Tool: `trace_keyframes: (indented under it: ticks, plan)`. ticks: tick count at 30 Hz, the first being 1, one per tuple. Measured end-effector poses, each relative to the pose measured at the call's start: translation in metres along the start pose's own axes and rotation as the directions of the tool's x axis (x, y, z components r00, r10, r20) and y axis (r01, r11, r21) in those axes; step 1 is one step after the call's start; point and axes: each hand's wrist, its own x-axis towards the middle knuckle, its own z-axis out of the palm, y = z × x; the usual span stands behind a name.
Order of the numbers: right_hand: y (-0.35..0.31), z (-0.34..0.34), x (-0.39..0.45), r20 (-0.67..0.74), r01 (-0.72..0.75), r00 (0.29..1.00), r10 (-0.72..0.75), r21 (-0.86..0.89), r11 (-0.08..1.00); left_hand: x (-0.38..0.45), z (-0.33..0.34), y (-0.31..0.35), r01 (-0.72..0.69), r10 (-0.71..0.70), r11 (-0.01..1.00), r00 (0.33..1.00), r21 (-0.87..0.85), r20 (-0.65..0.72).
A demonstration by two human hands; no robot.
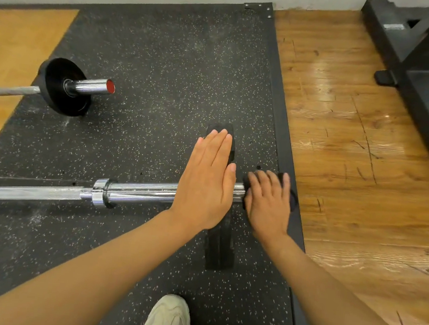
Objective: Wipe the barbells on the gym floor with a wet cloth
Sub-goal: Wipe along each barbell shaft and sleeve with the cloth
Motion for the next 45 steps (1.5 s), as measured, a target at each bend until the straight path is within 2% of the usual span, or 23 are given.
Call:
trace_keyframes:
  ticks: [4, 6, 9, 12, 14, 17, 19, 22, 25, 28, 32, 35, 39, 40, 42, 45]
  plan:
    - [0.010, -0.001, 0.000, 0.082, 0.274, 0.957, -0.277, 0.044, 0.961, -0.002, -0.001, -0.002, -0.012, 0.012, 1.000, 1.000, -0.020, -0.001]
    - [0.034, -0.004, -0.003, 0.099, 0.328, 0.940, -0.326, -0.004, 0.945, -0.003, -0.001, -0.002, -0.017, 0.017, 0.999, 1.000, -0.032, -0.005]
    - [0.044, -0.010, -0.009, 0.060, 0.196, 0.979, -0.194, -0.028, 0.980, -0.004, 0.001, 0.000, -0.007, 0.005, 0.998, 1.000, -0.056, -0.024]
    - [0.016, -0.007, -0.009, 0.078, 0.095, 0.993, -0.093, -0.020, 0.995, -0.003, 0.003, 0.000, -0.002, 0.000, 0.998, 1.000, -0.063, -0.031]
    - [0.001, -0.006, -0.006, 0.124, 0.143, 0.982, -0.145, 0.018, 0.989, -0.003, 0.002, -0.001, -0.009, 0.007, 0.998, 0.999, -0.065, -0.036]
    - [0.012, -0.009, -0.003, 0.147, 0.275, 0.950, -0.274, 0.017, 0.961, -0.003, 0.000, -0.002, -0.015, 0.013, 0.998, 1.000, -0.066, -0.028]
    - [0.033, -0.012, -0.006, 0.151, 0.278, 0.950, -0.273, -0.010, 0.961, -0.004, 0.000, -0.001, -0.014, 0.012, 0.998, 0.999, -0.062, -0.031]
    - [0.047, -0.017, -0.011, 0.098, 0.122, 0.988, -0.119, -0.023, 0.992, -0.004, 0.001, 0.001, 0.003, -0.006, 0.997, 0.999, -0.075, -0.035]
    - [0.015, -0.014, -0.005, 0.064, 0.022, 0.998, -0.021, -0.007, 1.000, -0.004, 0.002, 0.002, 0.006, -0.008, 0.997, 1.000, -0.071, -0.029]
    - [-0.015, -0.009, 0.001, 0.156, 0.128, 0.978, -0.140, 0.085, 0.988, -0.004, 0.000, 0.001, 0.002, -0.003, 0.999, 1.000, -0.054, -0.017]
    - [0.020, -0.018, 0.002, 0.217, 0.256, 0.940, -0.264, 0.064, 0.964, -0.005, -0.001, 0.000, -0.008, 0.008, 0.999, 1.000, -0.034, -0.008]
    - [0.045, -0.024, -0.001, 0.187, 0.174, 0.967, -0.173, 0.013, 0.985, -0.006, 0.001, 0.002, -0.017, 0.017, 0.999, 1.000, -0.027, -0.019]
    - [0.002, -0.016, -0.003, 0.127, -0.050, 0.991, 0.052, -0.022, 0.999, -0.007, 0.001, 0.003, -0.026, 0.026, 1.000, 0.999, 0.014, -0.023]
    - [-0.008, -0.014, -0.002, 0.135, -0.036, 0.990, 0.035, 0.006, 0.999, -0.007, 0.001, 0.003, -0.026, 0.027, 0.999, 0.999, 0.022, -0.021]
    - [-0.011, -0.011, -0.002, 0.138, 0.080, 0.986, -0.088, 0.058, 0.995, -0.007, -0.001, 0.002, -0.035, 0.035, 0.999, 0.999, 0.031, -0.013]
    - [0.020, -0.016, -0.005, 0.170, 0.269, 0.947, -0.274, 0.052, 0.962, -0.008, -0.002, 0.001, -0.054, 0.055, 0.997, 0.999, 0.053, -0.002]
